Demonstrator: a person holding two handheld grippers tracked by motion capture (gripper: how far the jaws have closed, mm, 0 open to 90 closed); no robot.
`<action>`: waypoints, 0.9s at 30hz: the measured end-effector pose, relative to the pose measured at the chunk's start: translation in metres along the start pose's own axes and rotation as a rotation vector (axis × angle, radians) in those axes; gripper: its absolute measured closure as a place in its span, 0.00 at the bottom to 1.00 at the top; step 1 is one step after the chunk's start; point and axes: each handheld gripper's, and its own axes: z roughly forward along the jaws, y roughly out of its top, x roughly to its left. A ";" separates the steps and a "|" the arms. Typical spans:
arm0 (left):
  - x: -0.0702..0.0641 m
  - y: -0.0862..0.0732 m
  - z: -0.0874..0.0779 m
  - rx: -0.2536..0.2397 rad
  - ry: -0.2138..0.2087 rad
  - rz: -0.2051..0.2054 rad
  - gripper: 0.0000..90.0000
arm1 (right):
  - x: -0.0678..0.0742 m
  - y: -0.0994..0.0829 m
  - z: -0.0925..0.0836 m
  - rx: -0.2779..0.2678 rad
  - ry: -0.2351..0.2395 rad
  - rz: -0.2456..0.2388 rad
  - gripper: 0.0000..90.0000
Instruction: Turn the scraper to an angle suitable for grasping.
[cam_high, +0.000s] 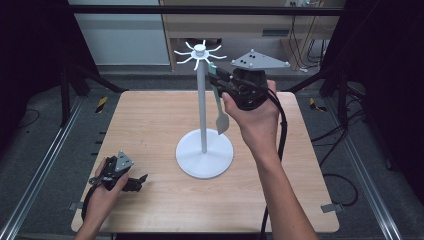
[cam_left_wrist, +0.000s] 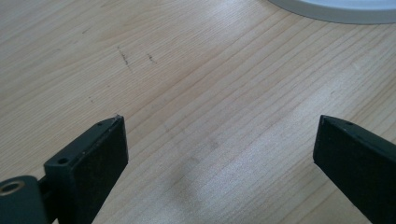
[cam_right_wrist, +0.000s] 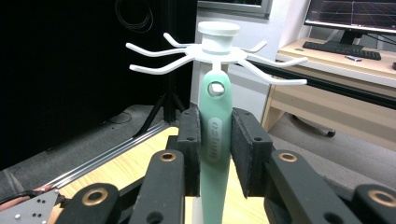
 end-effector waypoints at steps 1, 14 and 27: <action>0.000 0.000 0.000 0.000 0.000 0.000 0.03 | 0.000 0.000 0.000 0.000 0.000 0.000 0.82; 0.000 0.000 0.000 0.002 -0.001 0.000 0.03 | 0.001 -0.001 0.001 -0.006 0.000 0.003 0.82; 0.000 0.000 0.000 0.004 -0.001 0.000 0.03 | 0.000 -0.001 0.001 -0.002 0.001 0.009 0.82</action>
